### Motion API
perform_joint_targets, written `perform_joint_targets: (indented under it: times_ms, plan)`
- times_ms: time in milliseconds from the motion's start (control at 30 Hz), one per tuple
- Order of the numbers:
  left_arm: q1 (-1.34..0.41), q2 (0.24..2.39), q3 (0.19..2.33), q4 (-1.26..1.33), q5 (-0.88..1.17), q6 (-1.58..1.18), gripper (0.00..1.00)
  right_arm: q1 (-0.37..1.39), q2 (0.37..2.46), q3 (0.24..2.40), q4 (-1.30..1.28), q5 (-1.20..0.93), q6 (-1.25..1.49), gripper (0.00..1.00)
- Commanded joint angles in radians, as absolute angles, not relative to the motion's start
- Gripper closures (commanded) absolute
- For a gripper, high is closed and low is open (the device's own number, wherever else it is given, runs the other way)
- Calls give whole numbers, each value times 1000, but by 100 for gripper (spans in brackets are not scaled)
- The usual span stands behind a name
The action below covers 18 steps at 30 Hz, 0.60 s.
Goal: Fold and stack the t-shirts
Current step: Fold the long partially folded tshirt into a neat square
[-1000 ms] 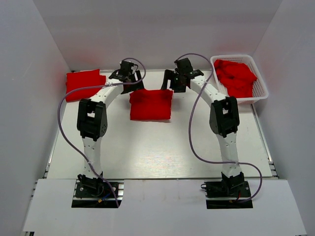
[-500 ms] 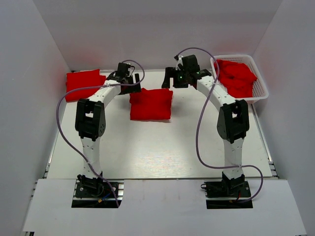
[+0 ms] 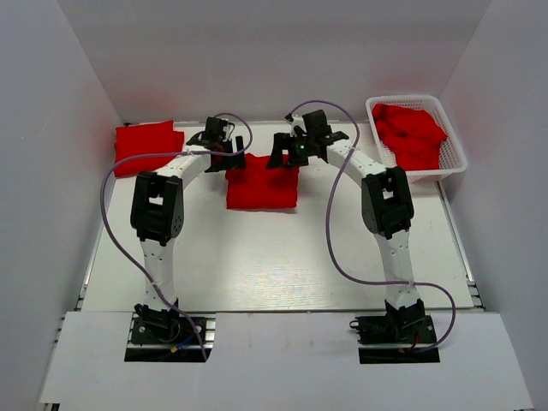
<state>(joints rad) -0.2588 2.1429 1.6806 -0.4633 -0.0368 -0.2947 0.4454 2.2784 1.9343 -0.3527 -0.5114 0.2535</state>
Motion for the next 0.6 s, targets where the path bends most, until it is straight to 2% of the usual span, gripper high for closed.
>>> perform_joint_targets:
  times_ms: [0, 200, 300, 400, 567]
  plan:
    - [-252, 2106, 1675, -404, -2, -296, 0, 420, 2316, 1948, -241, -511, 303, 10]
    - [-252, 2168, 1707, -365, 40, -296, 0, 382, 2393, 1921, -134, -558, 362, 10]
    - [-242, 2189, 1707, -353, 40, -296, 4, 368, 2401, 1875, -69, -587, 379, 10]
    - [-242, 2201, 1717, -353, 29, -296, 14, 357, 2408, 1845, -40, -606, 382, 10]
    - [-233, 2210, 1706, -331, 14, -296, 15, 350, 2424, 1830, -23, -634, 382, 10]
